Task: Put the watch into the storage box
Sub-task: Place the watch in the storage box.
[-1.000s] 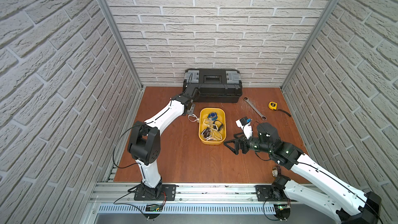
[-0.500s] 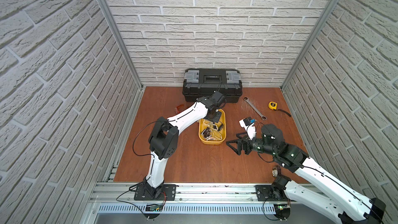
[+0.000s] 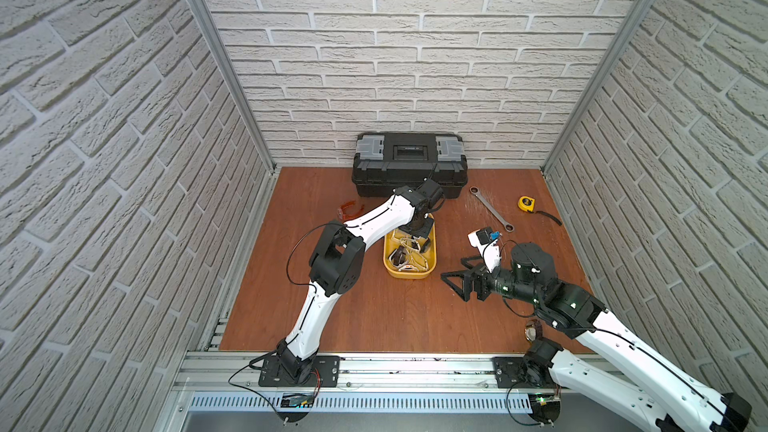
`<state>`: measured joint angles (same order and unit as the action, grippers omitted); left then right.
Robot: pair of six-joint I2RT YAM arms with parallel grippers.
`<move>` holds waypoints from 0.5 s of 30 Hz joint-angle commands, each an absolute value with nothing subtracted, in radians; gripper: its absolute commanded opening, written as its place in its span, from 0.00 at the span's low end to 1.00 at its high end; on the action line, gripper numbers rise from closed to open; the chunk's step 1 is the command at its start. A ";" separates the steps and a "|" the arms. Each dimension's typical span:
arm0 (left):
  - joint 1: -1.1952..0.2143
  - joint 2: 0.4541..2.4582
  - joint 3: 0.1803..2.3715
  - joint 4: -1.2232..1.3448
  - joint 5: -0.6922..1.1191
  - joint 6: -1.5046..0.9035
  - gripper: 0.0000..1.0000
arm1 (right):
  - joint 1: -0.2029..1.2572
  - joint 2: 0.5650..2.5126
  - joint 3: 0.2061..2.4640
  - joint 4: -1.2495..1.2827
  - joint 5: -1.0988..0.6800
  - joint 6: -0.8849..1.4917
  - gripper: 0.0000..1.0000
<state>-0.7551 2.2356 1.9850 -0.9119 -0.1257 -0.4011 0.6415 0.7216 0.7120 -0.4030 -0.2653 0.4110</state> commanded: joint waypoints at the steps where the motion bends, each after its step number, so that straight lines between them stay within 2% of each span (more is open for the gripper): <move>1: -0.746 2.283 2.083 -0.973 -0.135 -0.400 0.11 | 0.643 0.702 0.698 -0.396 -0.251 0.399 1.00; 7: -0.736 2.373 2.193 -1.039 -0.146 -0.393 0.11 | 0.643 0.673 0.687 -0.414 -0.238 0.396 1.00; 15: -0.724 2.371 2.156 -1.050 -0.179 -0.404 0.10 | 0.643 0.653 0.687 -0.430 -0.226 0.387 1.00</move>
